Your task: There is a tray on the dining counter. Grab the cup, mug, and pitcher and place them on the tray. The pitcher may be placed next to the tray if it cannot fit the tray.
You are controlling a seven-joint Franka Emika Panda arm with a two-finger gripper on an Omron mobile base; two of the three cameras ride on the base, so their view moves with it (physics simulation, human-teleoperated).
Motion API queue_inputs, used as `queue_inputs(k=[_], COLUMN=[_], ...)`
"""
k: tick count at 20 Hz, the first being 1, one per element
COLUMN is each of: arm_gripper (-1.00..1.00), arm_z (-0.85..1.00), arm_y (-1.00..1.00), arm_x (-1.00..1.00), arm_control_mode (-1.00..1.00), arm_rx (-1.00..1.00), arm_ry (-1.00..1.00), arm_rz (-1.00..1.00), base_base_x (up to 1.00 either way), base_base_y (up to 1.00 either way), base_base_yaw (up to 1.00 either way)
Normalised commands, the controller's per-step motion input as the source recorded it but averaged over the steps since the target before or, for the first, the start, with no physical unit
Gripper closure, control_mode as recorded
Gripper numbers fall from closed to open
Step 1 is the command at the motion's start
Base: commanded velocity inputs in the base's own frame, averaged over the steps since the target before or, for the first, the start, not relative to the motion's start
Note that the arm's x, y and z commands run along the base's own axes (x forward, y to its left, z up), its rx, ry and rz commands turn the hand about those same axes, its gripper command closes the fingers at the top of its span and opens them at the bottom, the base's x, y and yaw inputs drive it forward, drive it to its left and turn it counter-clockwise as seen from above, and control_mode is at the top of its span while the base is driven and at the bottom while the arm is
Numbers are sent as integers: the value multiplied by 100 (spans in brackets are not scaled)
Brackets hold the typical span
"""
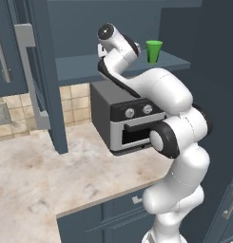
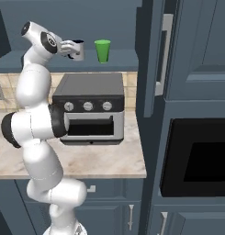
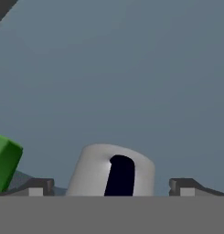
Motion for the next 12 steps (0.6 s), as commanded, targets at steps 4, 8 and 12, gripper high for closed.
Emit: queue_inputs(k=[4, 8, 12], arm_gripper=[-100, 100, 100], arm_z=[0, 0, 0], arm_y=[0, 0, 0], arm_x=[22, 18, 11], arm_control_mode=[-100, -100, -100], arm_rx=[0, 0, 0], arm_ry=[0, 0, 0], arm_rz=[-5, -6, -6], base_base_x=[0, 0, 0], base_base_y=[0, 0, 0], base_base_yaw=[0, 0, 0])
